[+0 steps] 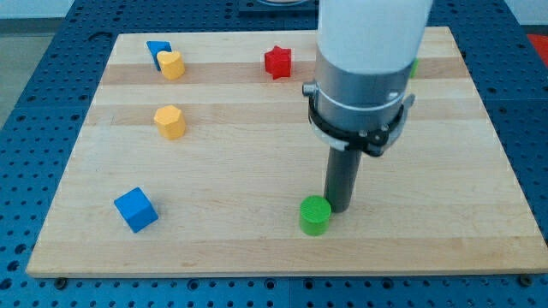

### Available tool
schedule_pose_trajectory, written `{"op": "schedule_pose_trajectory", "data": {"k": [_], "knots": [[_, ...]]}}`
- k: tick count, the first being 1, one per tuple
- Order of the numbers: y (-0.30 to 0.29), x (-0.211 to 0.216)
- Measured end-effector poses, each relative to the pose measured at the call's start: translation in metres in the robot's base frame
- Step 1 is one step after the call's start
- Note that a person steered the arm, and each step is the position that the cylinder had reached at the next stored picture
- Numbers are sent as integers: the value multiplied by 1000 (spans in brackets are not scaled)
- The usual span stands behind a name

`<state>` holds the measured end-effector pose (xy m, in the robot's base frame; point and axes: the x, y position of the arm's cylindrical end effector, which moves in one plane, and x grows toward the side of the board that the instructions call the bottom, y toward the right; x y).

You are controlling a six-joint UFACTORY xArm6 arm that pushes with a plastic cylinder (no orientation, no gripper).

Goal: Move blue cube closer to the yellow hexagon

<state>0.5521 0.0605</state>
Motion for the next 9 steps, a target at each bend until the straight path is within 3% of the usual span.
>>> {"op": "schedule_pose_trajectory", "data": {"k": [3,6,8,9], "knots": [[29,-2],[-55,-86],[-135,-104],[-138,-104]]}}
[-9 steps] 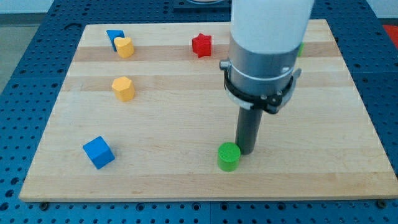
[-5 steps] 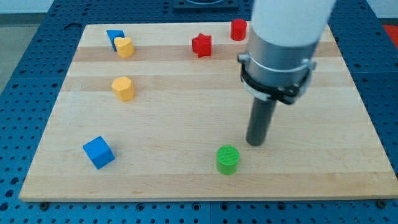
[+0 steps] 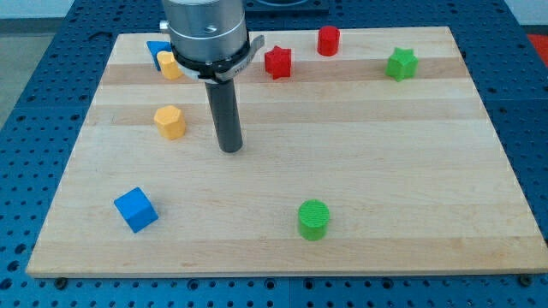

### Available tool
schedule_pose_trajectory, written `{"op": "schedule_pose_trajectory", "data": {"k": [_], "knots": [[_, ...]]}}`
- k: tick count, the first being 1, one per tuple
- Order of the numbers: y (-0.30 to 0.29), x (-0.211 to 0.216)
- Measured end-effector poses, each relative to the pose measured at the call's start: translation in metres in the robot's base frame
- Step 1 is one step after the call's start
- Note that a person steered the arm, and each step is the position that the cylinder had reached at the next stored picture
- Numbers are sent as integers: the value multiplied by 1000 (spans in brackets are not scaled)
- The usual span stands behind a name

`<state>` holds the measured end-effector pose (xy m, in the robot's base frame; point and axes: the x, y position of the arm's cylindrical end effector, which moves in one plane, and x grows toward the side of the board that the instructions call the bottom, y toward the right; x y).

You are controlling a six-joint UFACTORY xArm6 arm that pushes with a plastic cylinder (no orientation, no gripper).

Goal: Move blue cube closer to the yellow hexagon

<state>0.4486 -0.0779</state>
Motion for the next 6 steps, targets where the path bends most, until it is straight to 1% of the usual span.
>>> {"op": "schedule_pose_trajectory", "data": {"k": [1,2,4,5,6], "knots": [[0,14],[-4,44],[-44,117],[-94,145],[-137,146]]}}
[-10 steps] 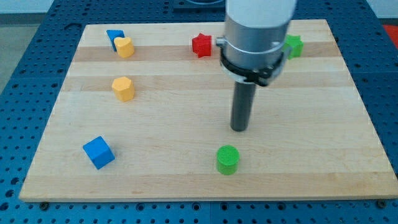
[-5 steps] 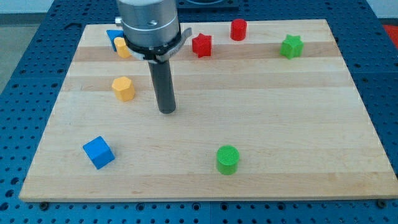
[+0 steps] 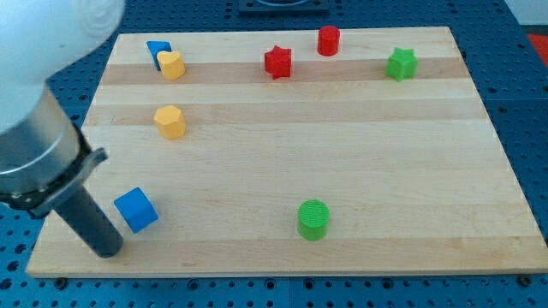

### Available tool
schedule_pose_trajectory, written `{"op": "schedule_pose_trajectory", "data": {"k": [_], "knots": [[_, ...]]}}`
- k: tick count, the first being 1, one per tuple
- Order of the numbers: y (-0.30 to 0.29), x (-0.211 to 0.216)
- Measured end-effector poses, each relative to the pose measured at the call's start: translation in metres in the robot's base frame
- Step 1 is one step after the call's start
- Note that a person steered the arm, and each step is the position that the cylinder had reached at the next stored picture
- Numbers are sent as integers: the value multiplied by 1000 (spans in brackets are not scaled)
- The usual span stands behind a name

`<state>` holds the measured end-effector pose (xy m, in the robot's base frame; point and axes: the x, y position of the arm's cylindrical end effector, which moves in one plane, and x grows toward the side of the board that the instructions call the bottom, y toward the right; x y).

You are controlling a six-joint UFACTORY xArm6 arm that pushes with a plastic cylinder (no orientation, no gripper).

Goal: Move blue cube closer to the yellow hexagon

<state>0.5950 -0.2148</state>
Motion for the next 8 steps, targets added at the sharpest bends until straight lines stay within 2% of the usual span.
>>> {"op": "schedule_pose_trajectory", "data": {"k": [2,4,5,7,8], "knots": [[39,-43],[30,-74],[43,-91],[127,-91],[129,-101]]}}
